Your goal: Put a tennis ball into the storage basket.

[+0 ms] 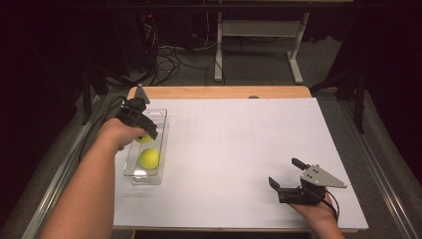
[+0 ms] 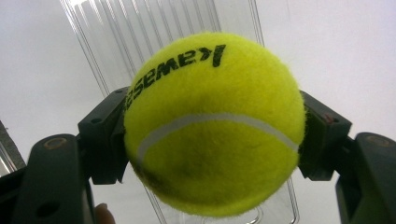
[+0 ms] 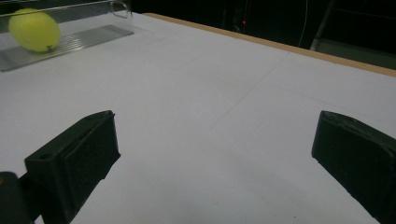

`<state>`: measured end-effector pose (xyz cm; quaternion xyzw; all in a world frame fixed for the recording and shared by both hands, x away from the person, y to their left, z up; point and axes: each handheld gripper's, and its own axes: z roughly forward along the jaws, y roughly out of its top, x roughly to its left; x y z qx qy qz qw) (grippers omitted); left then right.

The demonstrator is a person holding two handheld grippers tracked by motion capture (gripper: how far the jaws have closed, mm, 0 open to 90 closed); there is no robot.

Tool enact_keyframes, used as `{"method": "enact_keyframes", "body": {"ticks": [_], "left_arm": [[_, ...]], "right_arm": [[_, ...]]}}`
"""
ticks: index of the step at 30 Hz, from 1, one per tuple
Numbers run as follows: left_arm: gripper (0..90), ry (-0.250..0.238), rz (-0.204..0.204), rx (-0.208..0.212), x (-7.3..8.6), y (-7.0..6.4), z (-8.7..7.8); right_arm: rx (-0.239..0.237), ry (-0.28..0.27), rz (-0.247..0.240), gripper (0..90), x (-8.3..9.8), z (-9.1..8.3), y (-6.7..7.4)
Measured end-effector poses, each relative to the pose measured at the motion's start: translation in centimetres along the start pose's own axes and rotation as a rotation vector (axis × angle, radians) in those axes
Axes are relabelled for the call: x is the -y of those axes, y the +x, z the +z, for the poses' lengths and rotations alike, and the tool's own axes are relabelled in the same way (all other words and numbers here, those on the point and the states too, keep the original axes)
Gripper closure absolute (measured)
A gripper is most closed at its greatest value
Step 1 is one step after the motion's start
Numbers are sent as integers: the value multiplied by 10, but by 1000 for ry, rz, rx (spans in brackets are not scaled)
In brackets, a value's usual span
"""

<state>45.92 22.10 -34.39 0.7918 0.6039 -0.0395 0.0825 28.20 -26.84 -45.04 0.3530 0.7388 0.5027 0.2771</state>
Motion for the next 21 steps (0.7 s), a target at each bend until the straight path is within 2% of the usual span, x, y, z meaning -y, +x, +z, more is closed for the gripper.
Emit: {"method": "enact_keyframes", "body": {"ticks": [8,17,21], "left_arm": [[260,5,-4,-11,-4,-1,5],[259,16,-7,-38,-9,1,16],[258,37,-10,-48,-13,1,23]], "right_arm": [[-15,-50,21,1,-2,-3,0],[-18,-46,18,1,-1,-3,-1],[-24,-43,17,2,-1,-3,-1]]}}
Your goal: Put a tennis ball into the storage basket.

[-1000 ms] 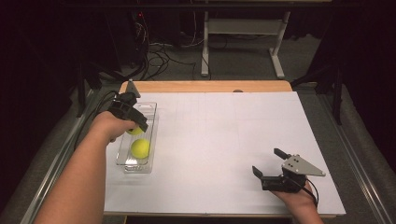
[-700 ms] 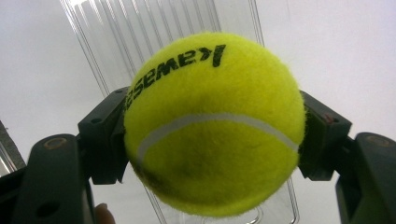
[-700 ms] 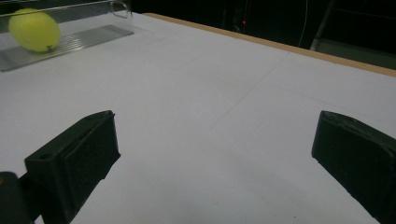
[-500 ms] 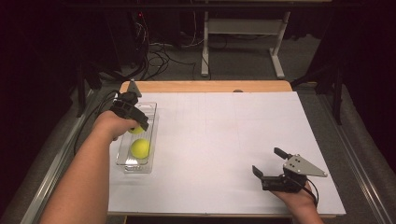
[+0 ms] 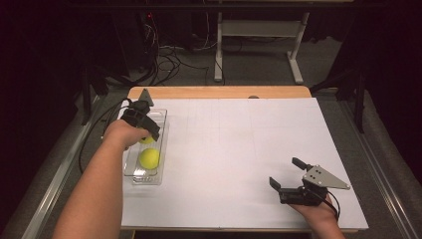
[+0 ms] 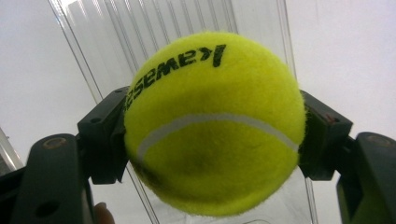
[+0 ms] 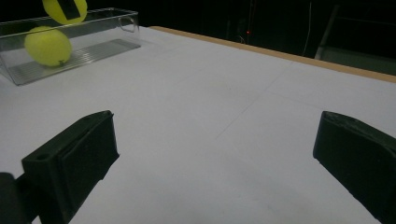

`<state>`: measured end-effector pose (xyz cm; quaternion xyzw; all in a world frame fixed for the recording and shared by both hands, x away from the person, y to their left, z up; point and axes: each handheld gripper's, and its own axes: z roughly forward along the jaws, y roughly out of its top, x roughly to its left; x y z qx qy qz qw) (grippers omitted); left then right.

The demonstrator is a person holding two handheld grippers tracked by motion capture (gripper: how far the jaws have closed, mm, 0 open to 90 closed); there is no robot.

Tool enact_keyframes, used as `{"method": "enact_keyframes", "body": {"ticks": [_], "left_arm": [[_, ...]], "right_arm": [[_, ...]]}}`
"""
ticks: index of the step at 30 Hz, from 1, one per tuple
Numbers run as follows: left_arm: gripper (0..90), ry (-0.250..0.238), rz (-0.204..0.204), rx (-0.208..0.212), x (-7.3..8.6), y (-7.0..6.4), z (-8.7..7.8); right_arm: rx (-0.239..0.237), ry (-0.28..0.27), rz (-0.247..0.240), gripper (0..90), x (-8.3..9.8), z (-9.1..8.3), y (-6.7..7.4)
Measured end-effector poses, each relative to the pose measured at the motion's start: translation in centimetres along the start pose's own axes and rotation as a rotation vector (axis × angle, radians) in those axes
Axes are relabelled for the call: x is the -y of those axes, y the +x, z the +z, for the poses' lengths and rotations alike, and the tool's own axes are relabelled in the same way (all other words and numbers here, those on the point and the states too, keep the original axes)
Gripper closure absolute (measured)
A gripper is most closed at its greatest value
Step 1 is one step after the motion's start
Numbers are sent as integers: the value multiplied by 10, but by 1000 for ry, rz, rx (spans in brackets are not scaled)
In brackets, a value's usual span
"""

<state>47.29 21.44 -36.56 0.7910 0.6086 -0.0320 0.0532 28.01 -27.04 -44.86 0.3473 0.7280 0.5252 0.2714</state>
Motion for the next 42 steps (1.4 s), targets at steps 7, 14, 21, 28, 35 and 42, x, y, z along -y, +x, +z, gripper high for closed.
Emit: {"method": "enact_keyframes", "body": {"ticks": [7,14,21,28,35,42], "left_arm": [[257,5,-15,-9,-5,2,5],[256,9,-4,-8,-6,0,7],[252,7,-20,-5,-6,2,6],[248,-1,-8,8,-6,2,3],[6,-58,-3,-1,-6,0,-7],[6,-37,31,-3,-5,-10,-7]], "right_arm": [[-1,3,0,2,1,0,-1],[-1,1,1,2,1,0,-2],[-1,0,-4,2,1,-1,-1],[2,0,1,2,1,-1,-2],[-2,-1,-3,2,1,0,-1],[-4,1,-7,2,1,0,0]]}}
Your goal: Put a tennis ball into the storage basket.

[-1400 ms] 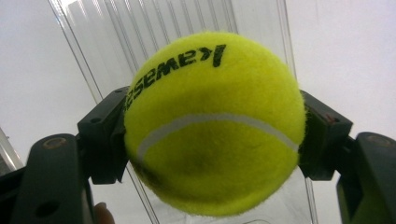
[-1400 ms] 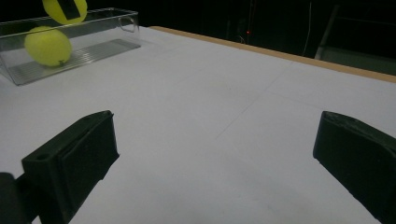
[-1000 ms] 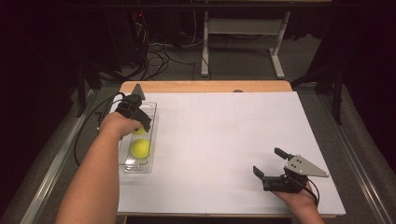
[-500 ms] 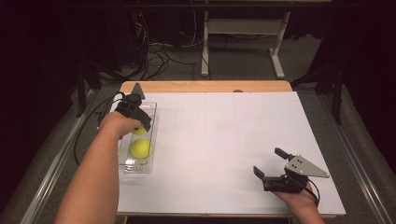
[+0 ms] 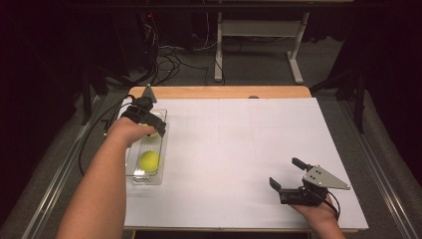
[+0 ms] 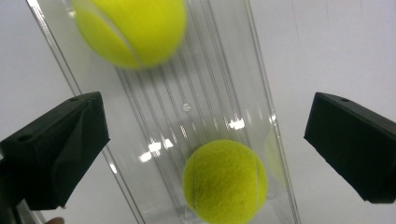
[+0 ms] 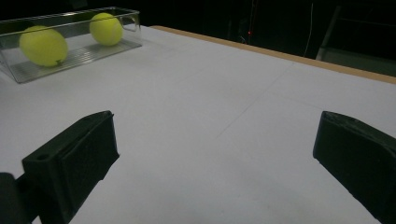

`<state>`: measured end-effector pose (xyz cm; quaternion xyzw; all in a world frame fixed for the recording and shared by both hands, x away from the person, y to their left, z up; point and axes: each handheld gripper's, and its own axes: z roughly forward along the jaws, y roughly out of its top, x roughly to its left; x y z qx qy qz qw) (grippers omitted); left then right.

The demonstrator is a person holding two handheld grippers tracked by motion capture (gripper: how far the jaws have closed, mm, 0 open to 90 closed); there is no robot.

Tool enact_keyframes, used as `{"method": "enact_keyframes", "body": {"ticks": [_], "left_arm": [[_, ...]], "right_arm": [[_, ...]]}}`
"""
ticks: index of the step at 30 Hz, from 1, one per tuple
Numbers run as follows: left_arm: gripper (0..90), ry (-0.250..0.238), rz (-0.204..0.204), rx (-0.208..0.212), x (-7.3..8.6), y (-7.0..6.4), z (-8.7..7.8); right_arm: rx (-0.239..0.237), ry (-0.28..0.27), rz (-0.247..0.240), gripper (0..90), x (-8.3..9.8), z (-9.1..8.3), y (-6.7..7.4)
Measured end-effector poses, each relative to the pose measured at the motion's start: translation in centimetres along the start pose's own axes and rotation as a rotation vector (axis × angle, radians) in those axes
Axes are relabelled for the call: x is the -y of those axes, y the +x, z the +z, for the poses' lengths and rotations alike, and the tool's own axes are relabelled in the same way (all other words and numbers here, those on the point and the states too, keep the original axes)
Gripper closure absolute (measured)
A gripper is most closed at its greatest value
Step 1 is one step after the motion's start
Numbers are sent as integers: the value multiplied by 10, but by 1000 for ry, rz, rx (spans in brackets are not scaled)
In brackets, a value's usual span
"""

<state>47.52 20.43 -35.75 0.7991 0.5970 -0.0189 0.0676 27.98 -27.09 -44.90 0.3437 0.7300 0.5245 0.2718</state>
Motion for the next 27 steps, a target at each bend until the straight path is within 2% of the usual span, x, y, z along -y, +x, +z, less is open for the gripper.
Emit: {"method": "enact_keyframes", "body": {"ticks": [7,10,15,27], "left_arm": [[6,11,10,-9,3,-7,-1],[6,43,15,-29,6,-11,2],[6,52,31,-24,12,-18,7],[6,31,68,-11,28,-34,6]], "right_arm": [[-1,2,-1,2,0,0,0],[-1,5,-3,2,0,1,0],[-2,9,-8,2,0,2,1],[-3,14,-16,2,0,3,2]]}}
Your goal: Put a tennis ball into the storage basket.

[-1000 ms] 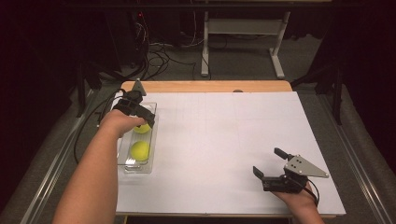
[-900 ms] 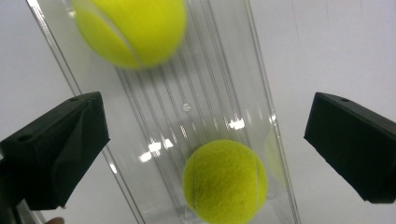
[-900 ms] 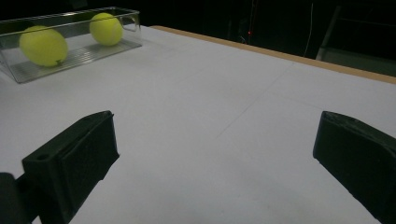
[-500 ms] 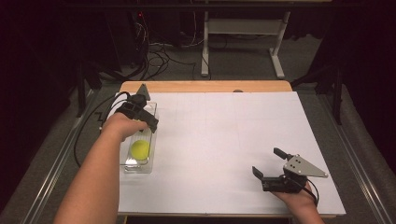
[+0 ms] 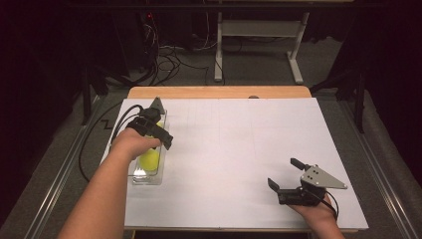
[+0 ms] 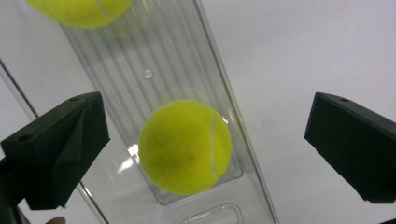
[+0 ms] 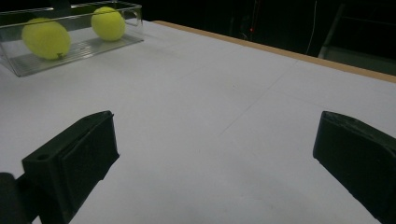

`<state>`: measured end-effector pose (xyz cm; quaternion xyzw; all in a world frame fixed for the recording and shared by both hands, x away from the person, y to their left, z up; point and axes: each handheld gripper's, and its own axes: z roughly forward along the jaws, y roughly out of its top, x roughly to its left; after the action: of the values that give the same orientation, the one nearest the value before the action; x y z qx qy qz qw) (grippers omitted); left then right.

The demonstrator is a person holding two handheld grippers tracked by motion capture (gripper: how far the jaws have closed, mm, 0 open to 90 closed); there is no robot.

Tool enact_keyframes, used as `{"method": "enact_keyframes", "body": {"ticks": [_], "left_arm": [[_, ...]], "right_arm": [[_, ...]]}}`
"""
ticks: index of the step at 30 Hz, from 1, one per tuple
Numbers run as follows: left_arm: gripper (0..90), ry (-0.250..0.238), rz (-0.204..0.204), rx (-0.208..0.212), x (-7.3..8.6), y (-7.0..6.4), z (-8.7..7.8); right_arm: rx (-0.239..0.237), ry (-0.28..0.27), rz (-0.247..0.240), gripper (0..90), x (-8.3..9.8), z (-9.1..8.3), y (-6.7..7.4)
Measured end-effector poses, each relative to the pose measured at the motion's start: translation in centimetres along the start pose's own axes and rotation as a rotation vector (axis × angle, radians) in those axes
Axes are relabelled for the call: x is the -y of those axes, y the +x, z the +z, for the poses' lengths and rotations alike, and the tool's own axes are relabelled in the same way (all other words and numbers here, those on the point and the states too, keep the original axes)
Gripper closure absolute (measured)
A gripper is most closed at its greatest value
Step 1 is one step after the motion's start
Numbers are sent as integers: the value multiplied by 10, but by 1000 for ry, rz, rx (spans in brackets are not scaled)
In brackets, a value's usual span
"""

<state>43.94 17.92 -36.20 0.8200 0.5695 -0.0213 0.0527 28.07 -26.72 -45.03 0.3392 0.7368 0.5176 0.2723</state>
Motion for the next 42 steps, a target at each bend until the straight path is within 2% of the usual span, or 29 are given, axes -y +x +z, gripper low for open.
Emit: {"method": "enact_keyframes", "body": {"ticks": [14,20,29,36,42], "left_arm": [[7,-7,38,3,10,-23,-5],[7,-4,54,10,11,-39,-3],[7,-18,121,23,10,-68,0],[6,-21,146,35,6,-80,7],[6,-20,174,64,5,-89,14]], "right_arm": [[5,-1,-3,2,0,-1,0],[6,1,-1,2,0,0,0],[6,4,1,2,0,0,1],[5,5,2,3,0,0,0],[3,5,-3,2,1,0,0]]}}
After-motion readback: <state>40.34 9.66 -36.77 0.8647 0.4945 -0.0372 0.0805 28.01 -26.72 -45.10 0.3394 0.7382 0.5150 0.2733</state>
